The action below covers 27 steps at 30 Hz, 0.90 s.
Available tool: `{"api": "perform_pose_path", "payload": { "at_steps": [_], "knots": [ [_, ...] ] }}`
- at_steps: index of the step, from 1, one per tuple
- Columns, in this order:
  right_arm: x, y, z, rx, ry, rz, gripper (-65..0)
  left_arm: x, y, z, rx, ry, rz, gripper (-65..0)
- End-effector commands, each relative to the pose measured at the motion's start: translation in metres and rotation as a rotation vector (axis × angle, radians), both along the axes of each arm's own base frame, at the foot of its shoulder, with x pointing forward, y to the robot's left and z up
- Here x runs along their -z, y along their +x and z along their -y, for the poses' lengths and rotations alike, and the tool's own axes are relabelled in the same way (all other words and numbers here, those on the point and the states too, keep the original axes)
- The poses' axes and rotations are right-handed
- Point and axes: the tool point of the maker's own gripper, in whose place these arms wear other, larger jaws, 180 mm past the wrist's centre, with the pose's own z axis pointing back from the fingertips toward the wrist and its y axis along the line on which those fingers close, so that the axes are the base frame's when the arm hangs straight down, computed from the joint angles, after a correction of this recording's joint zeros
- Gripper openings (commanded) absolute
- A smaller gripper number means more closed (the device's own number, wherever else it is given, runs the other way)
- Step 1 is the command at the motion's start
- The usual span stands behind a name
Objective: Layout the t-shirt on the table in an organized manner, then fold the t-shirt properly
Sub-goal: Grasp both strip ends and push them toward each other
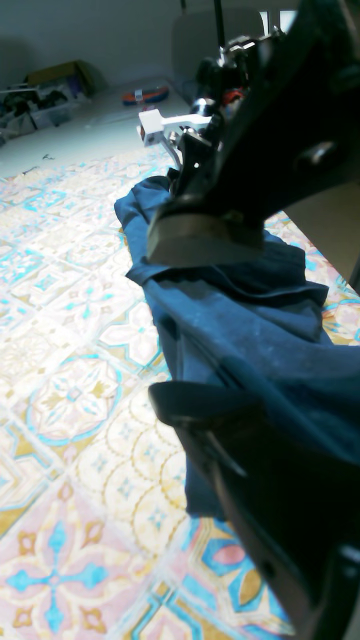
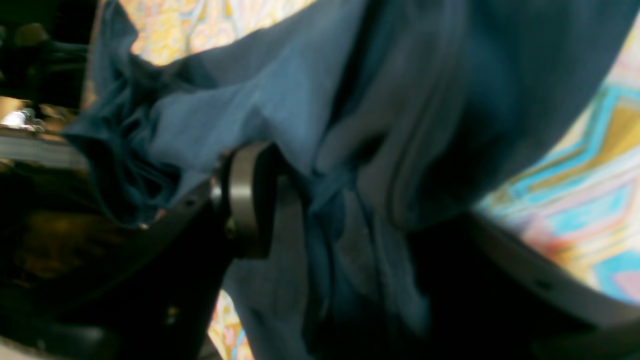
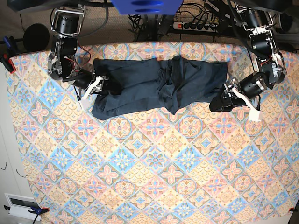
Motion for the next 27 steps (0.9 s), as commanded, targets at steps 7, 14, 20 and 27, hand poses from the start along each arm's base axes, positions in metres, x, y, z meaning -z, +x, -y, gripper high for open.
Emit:
{"api": "perform_pose_path", "payload": {
  "at_steps": [7,14,20,27],
  "knots": [
    [-0.003,0.004,0.002,-0.014,-0.018,0.012,-35.0,-0.014,0.006,-0.003,-0.001,0.001,0.050,-29.1],
    [-0.004,0.004,-0.015,-0.012,0.026,0.011,-35.1,-0.014,0.006,-0.003,-0.001,0.001,0.050,-29.1],
    [-0.005,0.004,-0.018,-0.011,0.034,0.012,-36.0,-0.014,0.006,-0.004,-0.002,0.001,0.051,-29.1],
    [-0.005,0.008,-0.016,0.022,0.049,0.023,-64.1,-0.014,0.006,-0.004,-0.002,0.003,0.050,-29.1]
  ]
}}
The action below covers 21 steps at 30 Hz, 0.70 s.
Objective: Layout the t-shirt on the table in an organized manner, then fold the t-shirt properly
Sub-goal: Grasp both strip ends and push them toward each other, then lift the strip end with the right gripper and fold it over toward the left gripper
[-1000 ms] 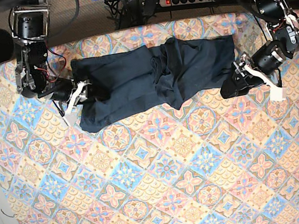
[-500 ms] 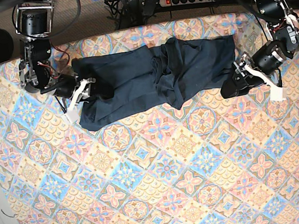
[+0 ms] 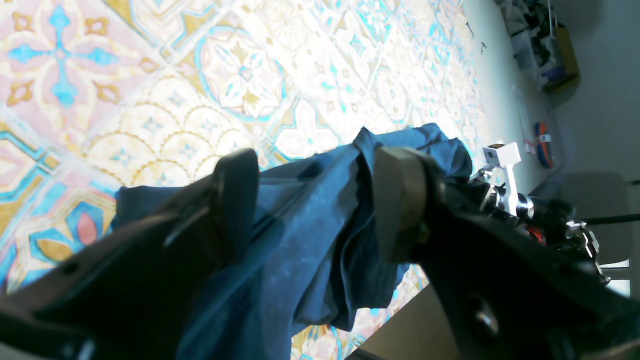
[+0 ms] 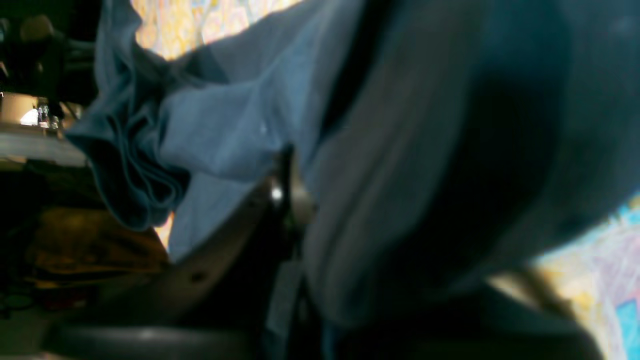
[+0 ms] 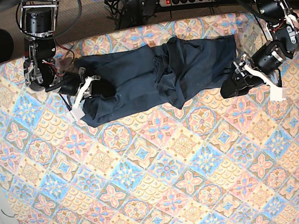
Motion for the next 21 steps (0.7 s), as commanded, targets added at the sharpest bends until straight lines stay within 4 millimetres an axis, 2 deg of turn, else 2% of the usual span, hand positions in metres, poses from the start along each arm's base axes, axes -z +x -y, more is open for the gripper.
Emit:
{"api": "perform_pose_path", "payload": {
  "at_steps": [1,6,10,12,17,19,21],
  "knots": [
    [-0.010,0.011,0.002,0.026,0.020,0.043,-63.9,-0.014,0.006,-0.003,-0.002,0.000,0.050,-29.1],
    [-0.014,0.021,0.029,0.122,0.017,0.066,-63.7,-0.006,0.002,-0.006,-0.006,0.022,0.026,-29.1],
    [-0.043,0.059,0.067,0.147,-0.051,0.164,-63.7,0.010,-0.003,-0.012,-0.011,0.104,-0.016,-29.1],
    [-0.048,0.063,0.079,0.146,-0.081,0.179,-63.7,0.016,-0.007,-0.015,-0.014,0.134,-0.036,-29.1],
    [-0.053,0.065,0.092,0.142,-0.119,0.192,-63.6,0.025,-0.009,-0.022,-0.019,0.192,-0.061,-29.7],
    [-0.056,0.065,0.090,0.131,-0.125,0.203,-63.6,0.027,-0.010,-0.024,-0.021,0.212,-0.067,-34.0],
    [-0.068,0.067,0.088,0.116,-0.142,0.244,-63.6,0.030,-0.010,-0.020,-0.024,0.209,-0.072,-38.9]
  ]
}}
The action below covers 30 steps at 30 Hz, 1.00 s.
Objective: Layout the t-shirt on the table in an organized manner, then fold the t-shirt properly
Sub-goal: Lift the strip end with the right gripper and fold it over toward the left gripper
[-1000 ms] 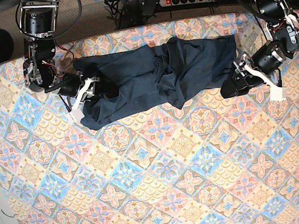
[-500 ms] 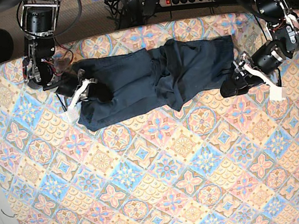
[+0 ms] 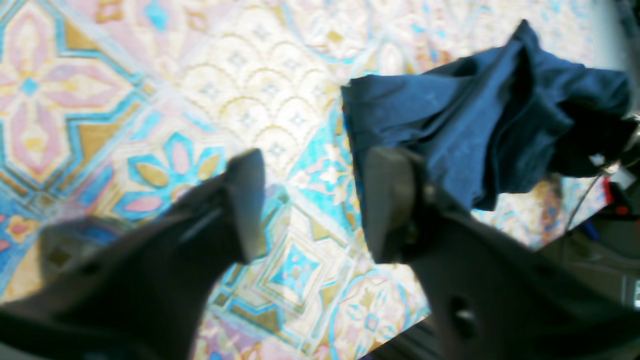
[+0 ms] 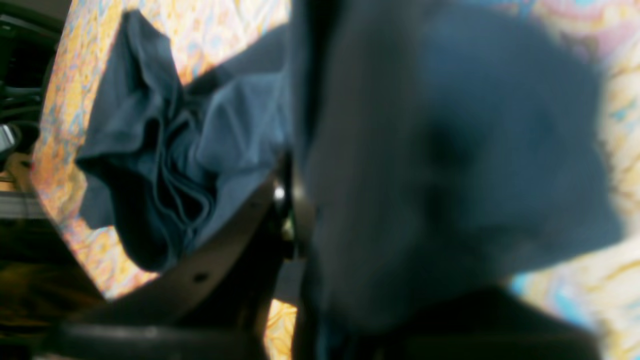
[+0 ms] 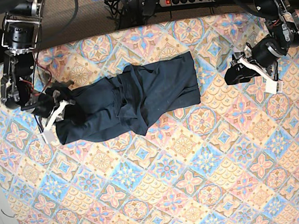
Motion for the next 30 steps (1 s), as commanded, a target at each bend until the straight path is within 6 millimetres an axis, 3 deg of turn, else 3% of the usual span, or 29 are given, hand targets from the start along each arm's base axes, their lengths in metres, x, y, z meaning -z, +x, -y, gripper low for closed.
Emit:
{"api": "perform_pose_path", "payload": {
  "at_steps": [1,4,10,15,18,26,30],
  "knots": [
    [-0.032,0.016,0.001,-0.010,0.004,0.109,-63.5,-0.010,0.007,0.002,0.000,-0.008,0.043,-40.3],
    [-0.041,0.014,-0.011,-0.064,-0.027,0.126,-63.5,-0.006,0.006,0.003,-0.004,0.005,0.034,-41.0],
    [-0.063,0.009,-0.096,-0.247,0.030,0.202,-63.5,0.000,0.005,0.006,-0.011,0.016,0.021,-41.4],
    [-0.065,-0.007,-0.158,-0.375,0.106,0.198,-63.5,0.001,0.005,0.008,-0.006,0.015,0.020,-41.4],
    [-0.077,-0.009,-0.191,-0.451,0.137,0.227,-63.5,0.002,0.004,0.008,-0.006,0.015,0.017,-41.4],
    [-0.097,-0.008,-0.226,-0.581,0.122,0.287,-63.5,0.003,0.003,0.009,-0.004,0.015,0.013,-41.4],
    [-0.091,-0.011,-0.241,-0.612,0.131,0.283,-59.0,0.003,0.003,0.009,-0.004,0.015,0.013,-41.4]
  ]
}}
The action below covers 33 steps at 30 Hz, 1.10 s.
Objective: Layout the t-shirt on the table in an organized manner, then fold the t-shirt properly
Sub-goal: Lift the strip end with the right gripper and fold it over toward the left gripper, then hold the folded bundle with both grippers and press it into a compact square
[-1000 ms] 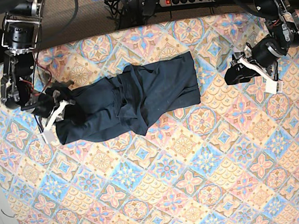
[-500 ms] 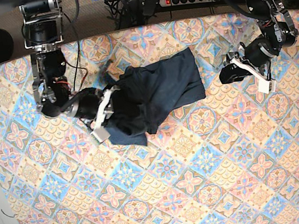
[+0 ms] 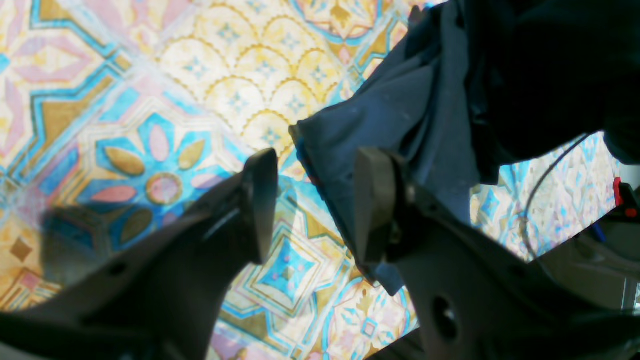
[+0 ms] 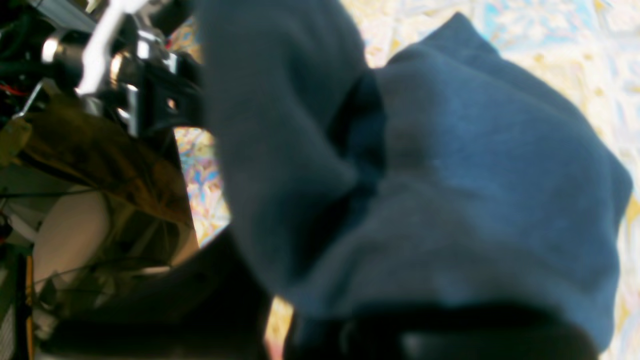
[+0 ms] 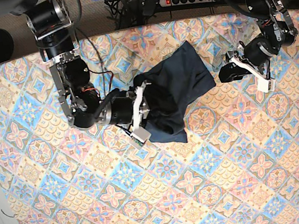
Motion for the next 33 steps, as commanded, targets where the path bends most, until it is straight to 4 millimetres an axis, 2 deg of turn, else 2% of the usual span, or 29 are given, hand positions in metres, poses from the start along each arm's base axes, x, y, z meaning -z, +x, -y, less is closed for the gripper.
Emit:
{"api": "perform_pose_path", "payload": {
  "at_steps": [1,5,9,11,14,17,19,22,26,33],
  "knots": [
    [-0.010,0.003,-0.009,-0.017,0.027,0.035,-56.7,-0.011,0.007,-0.002,0.004,-0.001,0.044,-41.4],
    [0.015,-0.013,-0.025,-0.091,-0.087,0.048,-50.2,-0.011,0.007,-0.002,0.004,-0.001,0.044,-41.4],
    [0.034,-0.042,-0.048,-0.224,-0.201,0.098,-49.7,-0.008,0.006,0.011,0.043,-0.008,0.035,-41.4],
    [0.035,-0.052,-0.066,-0.282,-0.227,0.152,-49.7,-0.007,0.006,0.016,0.057,-0.013,0.032,-41.4],
    [0.030,-0.054,-0.089,-0.342,-0.281,0.252,-49.7,-0.007,0.006,0.016,0.057,-0.013,0.032,-41.4],
    [0.030,-0.051,-0.101,-0.365,-0.354,0.333,-49.5,-0.007,0.006,0.016,0.057,-0.013,0.032,-41.4],
    [0.038,-0.042,-0.095,-0.353,-0.436,0.377,-49.0,-0.007,0.006,0.016,0.057,-0.013,0.032,-41.4],
    [0.044,-0.033,-0.087,-0.339,-0.511,0.417,-44.0,-0.006,0.005,0.016,0.057,-0.013,0.029,-41.4],
    [0.037,-0.033,-0.089,-0.333,-0.503,0.440,-40.0,-0.003,0.000,0.015,0.054,-0.013,0.018,-41.4],
    [-0.011,-0.032,-0.092,-0.277,-0.422,0.553,-40.3,-0.003,-0.001,0.017,0.058,-0.020,0.016,-41.4]
  ]
}}
